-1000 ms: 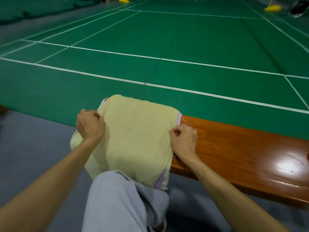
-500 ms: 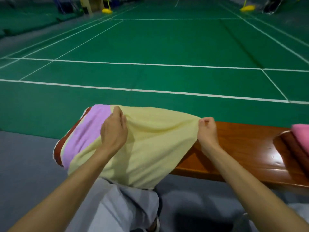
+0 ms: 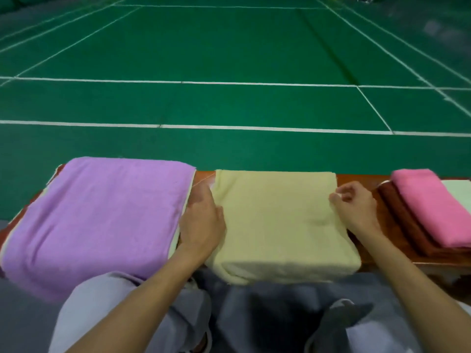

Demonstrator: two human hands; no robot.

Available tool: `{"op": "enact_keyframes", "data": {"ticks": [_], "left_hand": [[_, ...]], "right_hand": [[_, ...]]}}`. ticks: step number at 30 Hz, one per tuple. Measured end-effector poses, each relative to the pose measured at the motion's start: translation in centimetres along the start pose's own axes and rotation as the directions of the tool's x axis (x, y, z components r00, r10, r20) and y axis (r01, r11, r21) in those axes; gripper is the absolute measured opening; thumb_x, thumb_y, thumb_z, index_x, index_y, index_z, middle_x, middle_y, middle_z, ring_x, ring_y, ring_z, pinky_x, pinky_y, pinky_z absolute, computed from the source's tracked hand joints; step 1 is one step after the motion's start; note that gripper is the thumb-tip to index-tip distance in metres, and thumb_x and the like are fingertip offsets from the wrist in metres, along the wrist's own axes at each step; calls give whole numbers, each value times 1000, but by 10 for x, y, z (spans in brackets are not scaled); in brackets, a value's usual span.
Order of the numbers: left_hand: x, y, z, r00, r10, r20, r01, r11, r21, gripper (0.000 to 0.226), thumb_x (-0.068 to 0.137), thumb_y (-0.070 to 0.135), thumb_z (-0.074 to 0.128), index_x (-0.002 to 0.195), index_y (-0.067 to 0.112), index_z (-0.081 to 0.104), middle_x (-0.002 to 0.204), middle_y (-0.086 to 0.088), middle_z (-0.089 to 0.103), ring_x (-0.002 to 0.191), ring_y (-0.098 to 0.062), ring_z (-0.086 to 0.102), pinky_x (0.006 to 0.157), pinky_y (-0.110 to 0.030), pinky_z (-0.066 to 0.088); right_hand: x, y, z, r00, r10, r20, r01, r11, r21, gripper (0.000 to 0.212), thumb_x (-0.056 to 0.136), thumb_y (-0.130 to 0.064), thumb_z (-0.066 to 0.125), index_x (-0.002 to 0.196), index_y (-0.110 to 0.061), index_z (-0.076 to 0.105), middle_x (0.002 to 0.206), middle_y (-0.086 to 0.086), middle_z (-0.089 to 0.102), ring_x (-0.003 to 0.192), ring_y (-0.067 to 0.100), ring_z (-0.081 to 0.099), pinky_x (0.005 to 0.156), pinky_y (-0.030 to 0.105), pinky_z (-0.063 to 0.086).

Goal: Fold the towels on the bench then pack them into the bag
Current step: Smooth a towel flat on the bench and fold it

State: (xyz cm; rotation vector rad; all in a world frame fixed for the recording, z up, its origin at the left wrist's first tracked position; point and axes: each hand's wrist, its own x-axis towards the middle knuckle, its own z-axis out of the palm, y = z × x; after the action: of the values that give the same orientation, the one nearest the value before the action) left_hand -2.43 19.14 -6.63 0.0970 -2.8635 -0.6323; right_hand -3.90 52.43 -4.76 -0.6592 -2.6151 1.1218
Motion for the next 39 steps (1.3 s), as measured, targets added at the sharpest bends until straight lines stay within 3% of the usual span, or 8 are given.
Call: {"op": "enact_keyframes", "data": {"ticks": [5,9,18,22,26,31,36,39], "left_hand": [[2,22,10,965,208,162,-236,956,177,80,97,74,27,163,29,18,171,-6,15,157,-31,9,126,-49,15],[2,25,29,905,266,332,-344,916,204,80,96,78,3,163,36,-7,170,1,-17,156,-26,-22,126,-51,-10],[12,-17,17,945,201,257,-243,960,141,81,96,77,5,165,33,2,172,2,-10,157,-20,-17,128,-50,-2],[5,-7,11,987,81,139,-83,997,9,76,103,61,27,162,13,19,170,-11,18,156,-29,15,127,-48,16],[-1,6,-2,996,27,-85,-21,997,79,42,95,42,62,117,7,55,119,-12,58,108,-28,49,91,-44,46],[9,3,-8,989,-60,132,72,993,-93,19,97,23,60,82,15,52,86,-3,60,83,-26,61,60,-35,43],[24,5,-43,858,-243,452,470,724,-504,20,98,22,68,112,15,57,108,-1,65,101,-24,64,89,-44,56],[27,0,-71,815,-74,575,499,592,-632,49,92,7,74,132,25,53,117,-1,69,105,-25,69,86,-39,58]], "right_hand": [[-32,-20,18,891,-408,200,452,750,-483,70,98,-64,45,158,-34,24,167,9,18,153,35,17,123,54,20],[-45,-6,46,755,-358,549,628,635,-450,77,93,-79,2,160,-43,-11,168,-6,-24,154,24,-25,124,59,-4],[-22,35,8,875,-274,399,468,692,-550,77,97,-72,-5,163,-33,-4,171,-4,-12,157,22,-15,127,54,0],[-28,21,6,930,-290,228,366,800,-475,71,103,-64,15,160,-24,23,167,8,23,151,28,23,121,49,23],[-29,6,-11,985,-167,-49,116,841,-529,46,97,-51,55,117,-9,52,118,13,56,106,29,52,87,42,48],[-28,7,-8,979,-190,69,194,782,-593,30,105,-40,47,89,-15,54,97,8,64,83,23,59,67,34,47],[-30,-11,-21,958,-142,250,132,990,55,15,105,-29,55,102,-16,50,84,-5,64,72,9,61,56,19,38],[-23,-9,-38,917,-176,359,-59,829,556,38,98,-3,62,130,-19,48,81,6,77,69,15,73,56,28,55]]}}
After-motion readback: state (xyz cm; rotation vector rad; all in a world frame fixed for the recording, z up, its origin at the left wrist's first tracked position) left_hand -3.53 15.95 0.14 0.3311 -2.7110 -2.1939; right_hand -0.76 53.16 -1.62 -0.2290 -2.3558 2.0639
